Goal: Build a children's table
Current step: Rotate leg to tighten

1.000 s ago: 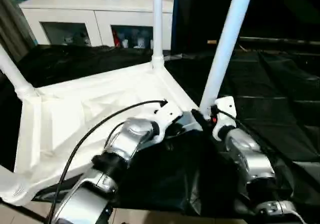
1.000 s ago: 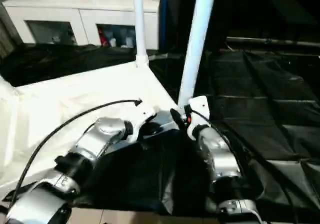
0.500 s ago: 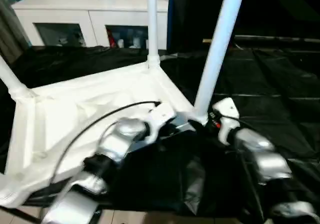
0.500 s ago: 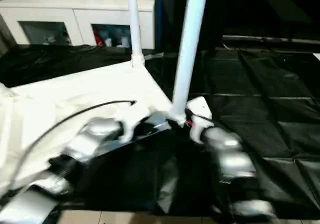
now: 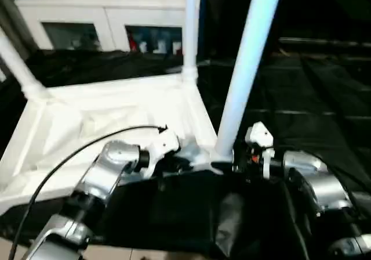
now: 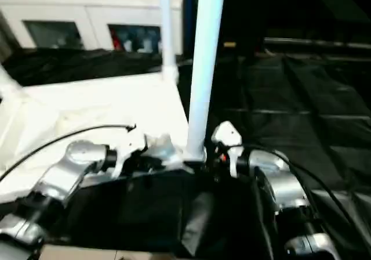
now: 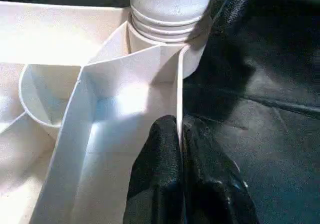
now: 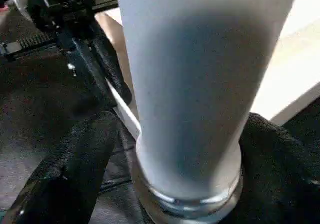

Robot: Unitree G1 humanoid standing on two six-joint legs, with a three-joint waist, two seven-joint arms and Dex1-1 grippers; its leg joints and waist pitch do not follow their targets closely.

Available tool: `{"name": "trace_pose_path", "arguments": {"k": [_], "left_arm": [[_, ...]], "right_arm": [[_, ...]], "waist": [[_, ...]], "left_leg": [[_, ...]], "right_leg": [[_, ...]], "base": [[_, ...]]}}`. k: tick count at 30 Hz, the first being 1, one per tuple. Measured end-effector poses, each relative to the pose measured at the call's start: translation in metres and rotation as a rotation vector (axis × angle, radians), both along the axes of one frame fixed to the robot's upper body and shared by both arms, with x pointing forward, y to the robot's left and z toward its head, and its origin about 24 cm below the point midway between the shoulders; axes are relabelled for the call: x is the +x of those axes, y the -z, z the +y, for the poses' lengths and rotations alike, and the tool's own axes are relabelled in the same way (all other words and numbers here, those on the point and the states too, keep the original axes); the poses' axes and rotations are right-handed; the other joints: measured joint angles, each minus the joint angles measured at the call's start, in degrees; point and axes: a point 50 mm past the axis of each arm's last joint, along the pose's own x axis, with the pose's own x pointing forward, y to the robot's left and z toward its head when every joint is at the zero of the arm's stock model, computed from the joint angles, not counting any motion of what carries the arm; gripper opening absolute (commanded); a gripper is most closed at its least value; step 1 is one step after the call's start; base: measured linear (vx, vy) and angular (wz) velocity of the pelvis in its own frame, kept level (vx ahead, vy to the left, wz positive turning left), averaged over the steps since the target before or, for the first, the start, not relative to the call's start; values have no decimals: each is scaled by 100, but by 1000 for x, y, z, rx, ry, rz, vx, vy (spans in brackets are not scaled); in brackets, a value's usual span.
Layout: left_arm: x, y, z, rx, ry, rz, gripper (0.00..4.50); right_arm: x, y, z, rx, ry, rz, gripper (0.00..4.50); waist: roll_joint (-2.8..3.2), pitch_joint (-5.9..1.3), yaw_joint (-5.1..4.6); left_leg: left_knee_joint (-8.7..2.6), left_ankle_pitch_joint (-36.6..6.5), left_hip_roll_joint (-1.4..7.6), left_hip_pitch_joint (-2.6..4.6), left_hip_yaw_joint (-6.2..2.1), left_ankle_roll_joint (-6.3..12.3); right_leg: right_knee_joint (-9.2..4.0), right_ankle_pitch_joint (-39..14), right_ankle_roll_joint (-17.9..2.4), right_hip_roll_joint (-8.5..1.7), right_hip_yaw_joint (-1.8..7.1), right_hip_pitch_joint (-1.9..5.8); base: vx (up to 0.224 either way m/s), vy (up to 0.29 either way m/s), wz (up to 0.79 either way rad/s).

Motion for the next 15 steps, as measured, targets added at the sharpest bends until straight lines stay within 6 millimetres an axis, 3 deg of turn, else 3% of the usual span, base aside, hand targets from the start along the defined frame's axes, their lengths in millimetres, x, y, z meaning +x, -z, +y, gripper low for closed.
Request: {"name": "trace_pose_path", "arguments": {"k": [3, 5, 15], "left_arm": [[-1, 1, 1, 1, 6, 9, 0], [-2, 1, 1, 1, 8, 13, 0], [-2, 1, 0, 2, 6, 15, 0]], "right_arm": [[0, 0, 0, -2, -4, 2, 369], [-1, 0, 0, -1, -8, 3, 332], [0, 0, -1, -6, -4, -10, 261]], "waist": [[-3, 2, -15], [-5, 3, -20], [-9, 4, -13]], "left_leg": [[5, -6, 0, 6, 0, -15], [6, -6, 0, 8, 0, -15], [11, -5, -1, 7, 0, -14]], "right_leg": [[8, 1, 0, 0, 4, 4], [11, 1, 1, 0, 6, 4], [16, 1, 1, 0, 6, 6]], "base": [[0, 0, 0], [0, 0, 0], [0, 0, 0]]}}
